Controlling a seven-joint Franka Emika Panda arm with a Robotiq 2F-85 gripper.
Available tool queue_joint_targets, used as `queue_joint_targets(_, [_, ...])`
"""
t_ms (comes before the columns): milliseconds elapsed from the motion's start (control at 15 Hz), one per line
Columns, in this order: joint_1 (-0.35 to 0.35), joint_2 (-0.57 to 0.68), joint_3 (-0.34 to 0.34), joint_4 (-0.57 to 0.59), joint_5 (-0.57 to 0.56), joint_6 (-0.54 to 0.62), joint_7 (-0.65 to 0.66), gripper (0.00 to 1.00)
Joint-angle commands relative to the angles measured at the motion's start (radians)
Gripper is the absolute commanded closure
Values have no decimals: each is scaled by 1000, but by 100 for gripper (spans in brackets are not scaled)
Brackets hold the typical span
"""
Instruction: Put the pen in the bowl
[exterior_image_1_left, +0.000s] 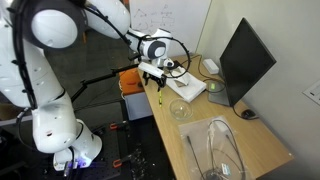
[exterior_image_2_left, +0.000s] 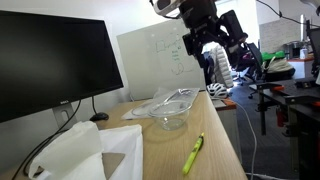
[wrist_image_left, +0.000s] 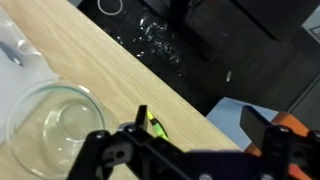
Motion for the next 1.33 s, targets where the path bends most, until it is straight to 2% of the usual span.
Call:
queue_joint_targets(0, [25, 129, 14, 82, -143, 32, -63, 0])
queue_joint_targets(133, [40, 192, 17, 123, -228, 29, -94, 0])
queue_joint_targets(200, [29, 155, 21, 80, -174, 43, -47, 0])
queue_joint_targets(533, [28, 206, 20, 114, -210, 55, -87, 0])
queue_joint_targets(800, [9, 260, 16, 81, -243, 248, -145, 1])
queue_joint_targets(1000, [8, 343, 13, 114, -260, 325, -208, 12])
queue_joint_targets(1067, [11, 375, 11, 133, -262, 327, -221, 20])
queue_joint_targets(1133, [17, 398, 7, 149, -267, 322, -220, 19])
queue_joint_targets(1267, [22, 441, 1, 182, -275, 314, -217, 30])
